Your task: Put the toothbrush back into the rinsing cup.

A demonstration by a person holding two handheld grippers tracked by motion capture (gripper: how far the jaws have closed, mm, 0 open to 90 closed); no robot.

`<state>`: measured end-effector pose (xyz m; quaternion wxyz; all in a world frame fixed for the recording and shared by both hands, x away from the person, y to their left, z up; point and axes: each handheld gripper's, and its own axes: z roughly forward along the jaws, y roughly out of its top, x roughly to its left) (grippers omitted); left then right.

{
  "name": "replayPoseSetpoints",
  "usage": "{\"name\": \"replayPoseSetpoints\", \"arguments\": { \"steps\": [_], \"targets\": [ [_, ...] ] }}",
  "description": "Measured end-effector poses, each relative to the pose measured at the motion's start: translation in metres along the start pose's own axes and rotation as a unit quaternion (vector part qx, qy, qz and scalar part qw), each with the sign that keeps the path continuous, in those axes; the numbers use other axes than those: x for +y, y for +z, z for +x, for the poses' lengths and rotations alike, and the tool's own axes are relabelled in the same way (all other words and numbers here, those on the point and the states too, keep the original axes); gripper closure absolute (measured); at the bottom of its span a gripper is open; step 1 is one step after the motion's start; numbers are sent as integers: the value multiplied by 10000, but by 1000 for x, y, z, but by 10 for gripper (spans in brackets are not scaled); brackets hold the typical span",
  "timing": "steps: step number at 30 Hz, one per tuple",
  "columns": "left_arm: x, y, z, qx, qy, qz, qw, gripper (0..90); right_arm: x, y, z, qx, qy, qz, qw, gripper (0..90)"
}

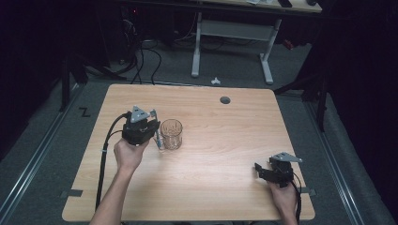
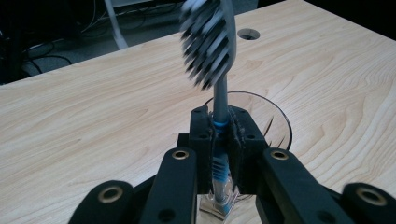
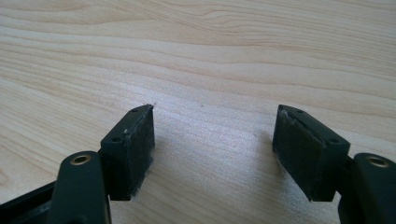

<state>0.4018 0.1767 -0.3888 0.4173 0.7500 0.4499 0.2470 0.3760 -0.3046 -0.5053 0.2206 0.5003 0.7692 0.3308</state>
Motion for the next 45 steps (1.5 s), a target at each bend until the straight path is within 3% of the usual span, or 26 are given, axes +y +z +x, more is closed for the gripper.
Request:
{"name": "replayPoseSetpoints", "arguments": {
  "steps": [6, 30, 35, 41, 45],
  "targets": [
    [-4, 3, -2, 38, 74, 71, 9999, 810, 0, 0, 0, -6, -7, 1, 10000, 300],
    [-14, 8, -4, 35, 8, 66, 10000, 810, 0, 0, 0, -7, -16, 3, 10000, 299],
    [-15, 6, -4, 136, 114, 81, 9998, 811, 0, 0, 0, -11, -21, 3, 10000, 300],
    [-16, 8, -6, 118, 155, 130, 9997, 811, 0, 0, 0, -14, -22, 6, 10000, 299],
    [-17, 10, -4, 100, 79, 154, 9998, 811, 0, 0, 0, -11, -15, 0, 10000, 299]
  ]
}}
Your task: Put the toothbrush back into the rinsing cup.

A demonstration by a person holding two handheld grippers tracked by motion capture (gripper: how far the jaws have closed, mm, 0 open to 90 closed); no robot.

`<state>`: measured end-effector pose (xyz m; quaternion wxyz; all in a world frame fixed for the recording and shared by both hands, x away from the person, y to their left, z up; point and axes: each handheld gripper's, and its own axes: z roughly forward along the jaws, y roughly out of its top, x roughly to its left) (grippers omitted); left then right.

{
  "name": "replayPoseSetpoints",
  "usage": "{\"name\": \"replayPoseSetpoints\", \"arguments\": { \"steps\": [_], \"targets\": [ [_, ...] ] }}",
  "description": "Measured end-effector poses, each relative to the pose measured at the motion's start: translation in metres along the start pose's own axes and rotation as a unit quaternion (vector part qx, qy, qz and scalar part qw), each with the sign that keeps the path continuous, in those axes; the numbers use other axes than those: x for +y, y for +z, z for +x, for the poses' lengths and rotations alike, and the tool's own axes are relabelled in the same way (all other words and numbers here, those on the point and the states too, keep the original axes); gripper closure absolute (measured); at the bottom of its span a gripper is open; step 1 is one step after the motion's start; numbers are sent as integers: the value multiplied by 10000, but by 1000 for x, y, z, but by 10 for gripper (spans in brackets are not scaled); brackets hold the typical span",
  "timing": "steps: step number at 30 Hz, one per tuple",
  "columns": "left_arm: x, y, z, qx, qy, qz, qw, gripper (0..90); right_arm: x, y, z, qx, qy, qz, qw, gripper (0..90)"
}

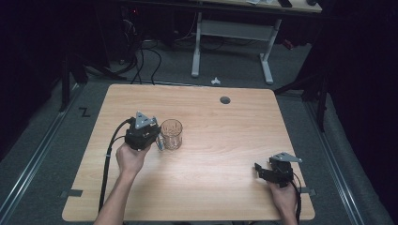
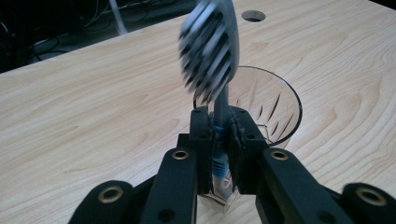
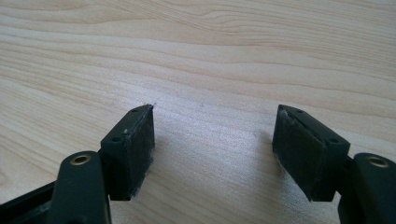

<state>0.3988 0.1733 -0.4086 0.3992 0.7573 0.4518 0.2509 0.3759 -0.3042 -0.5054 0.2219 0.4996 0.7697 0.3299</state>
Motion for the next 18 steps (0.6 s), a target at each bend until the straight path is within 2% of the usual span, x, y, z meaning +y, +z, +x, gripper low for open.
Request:
{"name": "replayPoseSetpoints", "arguments": {
  "steps": [11, 12, 18],
  "targets": [
    [-3, 3, 1, -26, 16, 91, 10000, 809, 0, 0, 0, 4, 7, 0, 10000, 300],
    [-2, 3, 2, -51, -40, 99, 9999, 808, 0, 0, 0, 8, 14, 0, 10000, 299],
    [-3, 3, 4, -119, -97, 86, 9998, 804, 0, 0, 0, 1, 1, 0, 10000, 300]
  ]
}}
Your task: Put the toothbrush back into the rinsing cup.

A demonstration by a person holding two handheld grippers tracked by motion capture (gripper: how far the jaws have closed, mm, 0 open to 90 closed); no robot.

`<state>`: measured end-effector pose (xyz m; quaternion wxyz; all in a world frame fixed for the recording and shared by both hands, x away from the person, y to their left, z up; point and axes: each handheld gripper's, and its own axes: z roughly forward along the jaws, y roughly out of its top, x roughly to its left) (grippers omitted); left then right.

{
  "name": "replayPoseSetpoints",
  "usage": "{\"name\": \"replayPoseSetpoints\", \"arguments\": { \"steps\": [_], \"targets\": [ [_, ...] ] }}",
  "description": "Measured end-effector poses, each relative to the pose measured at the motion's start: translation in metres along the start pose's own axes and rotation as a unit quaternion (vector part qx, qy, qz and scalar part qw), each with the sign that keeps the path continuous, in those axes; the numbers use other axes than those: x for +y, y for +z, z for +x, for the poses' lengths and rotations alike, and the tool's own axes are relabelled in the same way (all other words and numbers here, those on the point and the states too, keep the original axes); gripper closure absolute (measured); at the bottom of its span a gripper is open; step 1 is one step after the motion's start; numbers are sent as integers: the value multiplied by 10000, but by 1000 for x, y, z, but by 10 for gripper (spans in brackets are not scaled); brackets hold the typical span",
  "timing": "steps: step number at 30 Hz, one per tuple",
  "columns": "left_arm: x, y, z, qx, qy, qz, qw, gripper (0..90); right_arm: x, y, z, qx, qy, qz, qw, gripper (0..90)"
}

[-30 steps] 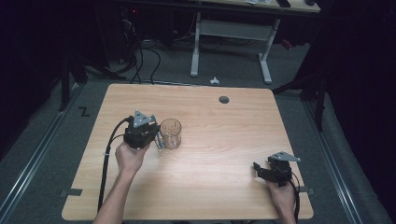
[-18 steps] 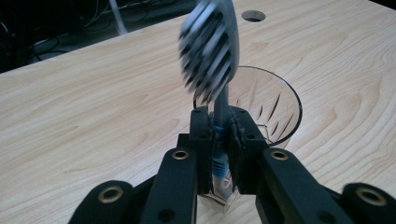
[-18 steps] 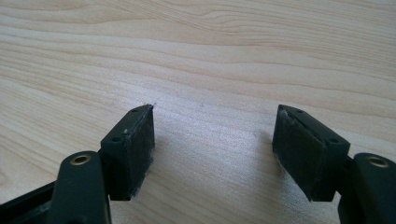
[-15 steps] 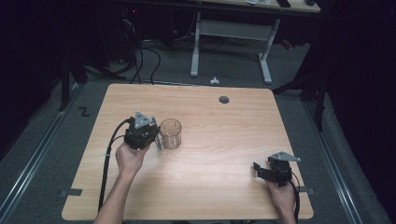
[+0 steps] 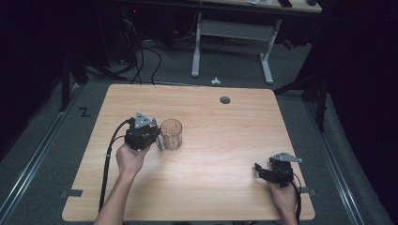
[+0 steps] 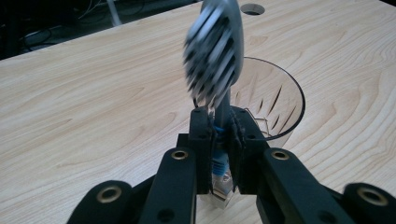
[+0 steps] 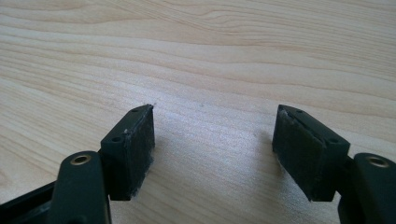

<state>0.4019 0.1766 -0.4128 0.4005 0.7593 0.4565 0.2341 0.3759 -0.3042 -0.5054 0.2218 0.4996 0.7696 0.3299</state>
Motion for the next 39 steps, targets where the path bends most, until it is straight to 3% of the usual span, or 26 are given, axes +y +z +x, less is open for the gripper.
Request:
{"name": "replayPoseSetpoints", "arguments": {
  "steps": [4, 8, 19, 27, 39],
  "targets": [
    [0, -1, 2, -22, -46, 14, 10000, 797, 0, 0, 0, -4, -1, 1, 10000, 300],
    [-1, -1, 4, -68, -186, -17, 9998, 741, 0, 0, 0, -4, -3, 1, 10000, 300],
    [-1, -10, 5, -27, -264, -88, 9996, 585, 0, 0, 0, -7, -3, 2, 10000, 300],
    [0, -17, 6, -125, -366, -189, 9991, 541, 0, 0, 0, -8, -5, 1, 10000, 300],
    [-6, -31, 11, -35, -414, -124, 9991, 497, 0, 0, 0, -19, 7, 8, 10000, 300]
  ]
}}
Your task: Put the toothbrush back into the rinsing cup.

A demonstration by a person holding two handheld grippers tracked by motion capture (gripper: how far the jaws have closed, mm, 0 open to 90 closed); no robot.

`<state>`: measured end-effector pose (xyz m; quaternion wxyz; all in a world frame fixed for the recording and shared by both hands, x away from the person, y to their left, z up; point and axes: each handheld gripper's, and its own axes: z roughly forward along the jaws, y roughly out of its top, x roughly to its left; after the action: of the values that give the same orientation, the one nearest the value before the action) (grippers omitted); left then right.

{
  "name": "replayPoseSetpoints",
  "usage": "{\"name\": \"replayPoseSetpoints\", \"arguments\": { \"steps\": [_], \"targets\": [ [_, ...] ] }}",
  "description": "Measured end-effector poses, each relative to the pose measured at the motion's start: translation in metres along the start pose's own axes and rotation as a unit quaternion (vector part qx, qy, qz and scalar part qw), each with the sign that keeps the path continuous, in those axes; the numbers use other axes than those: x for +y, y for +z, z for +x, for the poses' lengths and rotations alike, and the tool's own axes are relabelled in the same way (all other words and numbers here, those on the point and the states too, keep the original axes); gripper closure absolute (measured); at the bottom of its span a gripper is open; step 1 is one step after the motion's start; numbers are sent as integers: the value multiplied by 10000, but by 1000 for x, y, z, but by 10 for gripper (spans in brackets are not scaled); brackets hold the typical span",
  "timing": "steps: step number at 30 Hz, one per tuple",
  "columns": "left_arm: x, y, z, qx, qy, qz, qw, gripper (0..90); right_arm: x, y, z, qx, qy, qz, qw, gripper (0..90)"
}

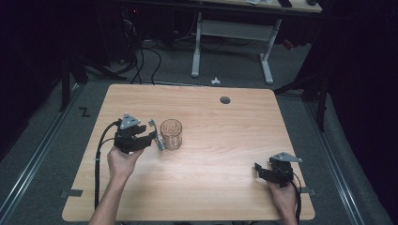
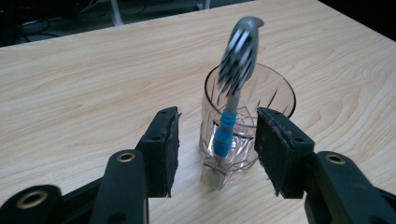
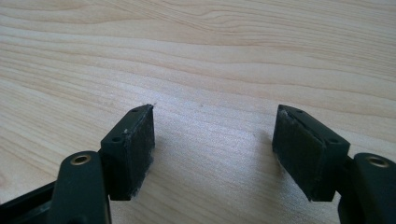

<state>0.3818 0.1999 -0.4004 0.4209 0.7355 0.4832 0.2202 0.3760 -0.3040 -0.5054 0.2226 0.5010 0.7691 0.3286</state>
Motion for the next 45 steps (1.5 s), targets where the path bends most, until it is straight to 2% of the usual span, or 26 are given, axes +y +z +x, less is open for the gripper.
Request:
{"name": "replayPoseSetpoints", "arguments": {
  "steps": [8, 29, 45],
  "targets": [
    [-6, -12, 4, 6, -102, -93, 9999, 482, 0, 0, 0, -1, -4, -1, 10000, 300],
    [-9, -28, 3, 65, -86, -128, 9999, 468, 0, 0, 0, 0, -4, -1, 10000, 300],
    [-17, -45, 7, 127, -245, -244, 9993, 462, 0, 0, 0, 0, -10, -1, 10000, 301]
  ]
}}
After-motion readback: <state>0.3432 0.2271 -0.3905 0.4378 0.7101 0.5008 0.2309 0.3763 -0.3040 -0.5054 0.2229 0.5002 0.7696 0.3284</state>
